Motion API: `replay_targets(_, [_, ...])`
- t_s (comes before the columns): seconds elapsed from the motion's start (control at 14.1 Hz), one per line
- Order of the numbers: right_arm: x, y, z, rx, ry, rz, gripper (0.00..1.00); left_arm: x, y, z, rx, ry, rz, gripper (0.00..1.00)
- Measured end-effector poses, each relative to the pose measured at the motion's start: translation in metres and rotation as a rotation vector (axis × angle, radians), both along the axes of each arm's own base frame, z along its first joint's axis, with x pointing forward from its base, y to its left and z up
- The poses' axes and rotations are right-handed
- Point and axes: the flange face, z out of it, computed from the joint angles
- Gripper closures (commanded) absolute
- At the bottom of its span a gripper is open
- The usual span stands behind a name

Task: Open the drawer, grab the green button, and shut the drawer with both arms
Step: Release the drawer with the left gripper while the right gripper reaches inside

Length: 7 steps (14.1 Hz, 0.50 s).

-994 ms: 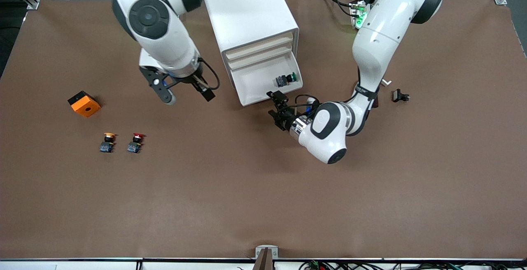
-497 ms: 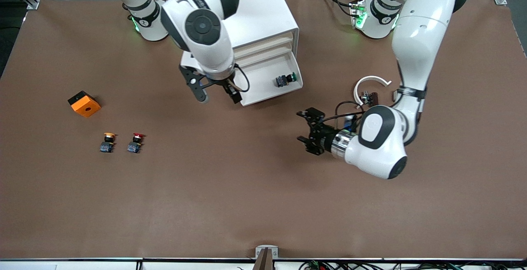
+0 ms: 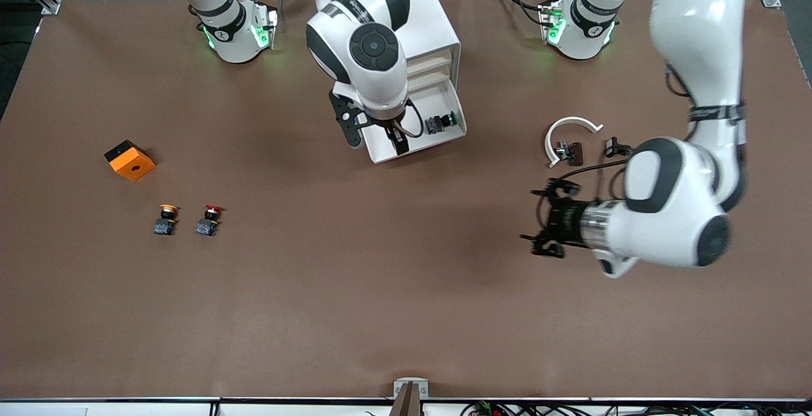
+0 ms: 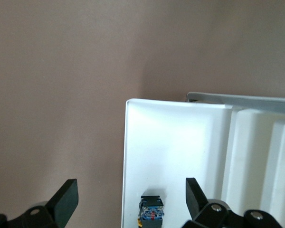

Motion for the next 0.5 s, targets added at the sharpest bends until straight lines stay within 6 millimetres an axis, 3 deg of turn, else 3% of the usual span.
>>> replay_targets(0.14, [-0.005,0.015,-0.020,-0.007,0.011,-0.025,0.00,0.002,0.024,0.012,0.036,-0.066,-0.096,0.00])
replay_targets(0.35, [-0.019,0.040,-0.042,0.010,0.019,-0.053,0.00,-0.004,0.032,0.037,0.065,-0.133,-0.232,0.00])
replay_targets(0.5, [-0.031,0.055,-0.046,0.021,0.010,-0.052,0.00,-0.007,0.047,0.062,0.052,-0.209,-0.356,0.00])
